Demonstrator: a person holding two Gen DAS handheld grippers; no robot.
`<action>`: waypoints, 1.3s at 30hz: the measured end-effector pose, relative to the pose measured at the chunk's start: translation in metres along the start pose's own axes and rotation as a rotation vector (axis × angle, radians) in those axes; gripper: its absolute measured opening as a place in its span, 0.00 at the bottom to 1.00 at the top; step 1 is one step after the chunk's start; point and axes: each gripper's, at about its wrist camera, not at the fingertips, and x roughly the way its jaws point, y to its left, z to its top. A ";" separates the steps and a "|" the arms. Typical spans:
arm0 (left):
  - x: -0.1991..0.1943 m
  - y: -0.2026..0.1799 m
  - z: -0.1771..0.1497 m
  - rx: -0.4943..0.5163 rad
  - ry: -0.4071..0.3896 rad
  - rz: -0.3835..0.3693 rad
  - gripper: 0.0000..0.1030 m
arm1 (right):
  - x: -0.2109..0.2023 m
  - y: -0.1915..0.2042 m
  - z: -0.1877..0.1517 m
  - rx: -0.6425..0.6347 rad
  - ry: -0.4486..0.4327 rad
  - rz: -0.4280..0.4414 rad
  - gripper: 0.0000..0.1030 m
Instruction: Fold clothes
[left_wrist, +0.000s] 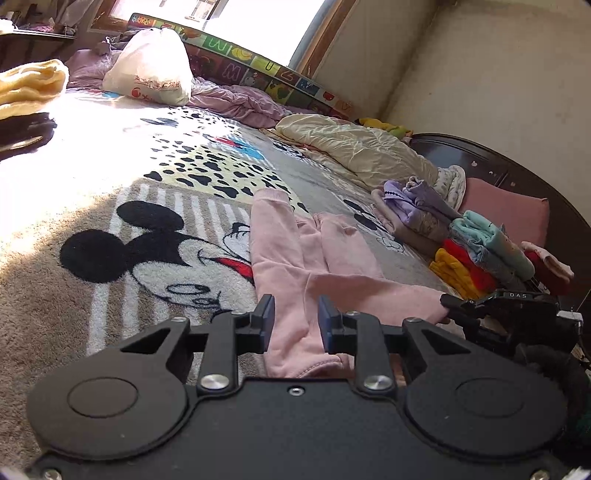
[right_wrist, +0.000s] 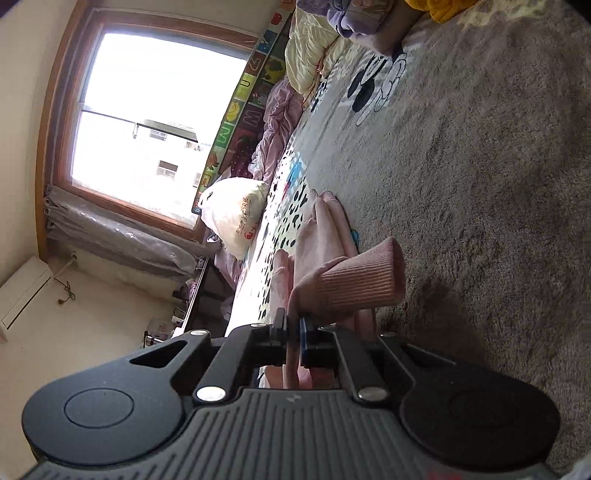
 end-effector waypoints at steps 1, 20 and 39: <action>0.005 -0.006 -0.001 0.035 0.032 0.002 0.23 | -0.002 -0.002 0.001 -0.004 -0.002 -0.015 0.08; 0.083 -0.018 0.064 0.119 0.010 0.173 0.23 | 0.005 -0.040 0.013 0.048 0.052 -0.024 0.46; 0.204 -0.038 0.098 0.299 0.199 0.274 0.27 | 0.009 -0.050 0.031 -0.007 0.090 0.027 0.26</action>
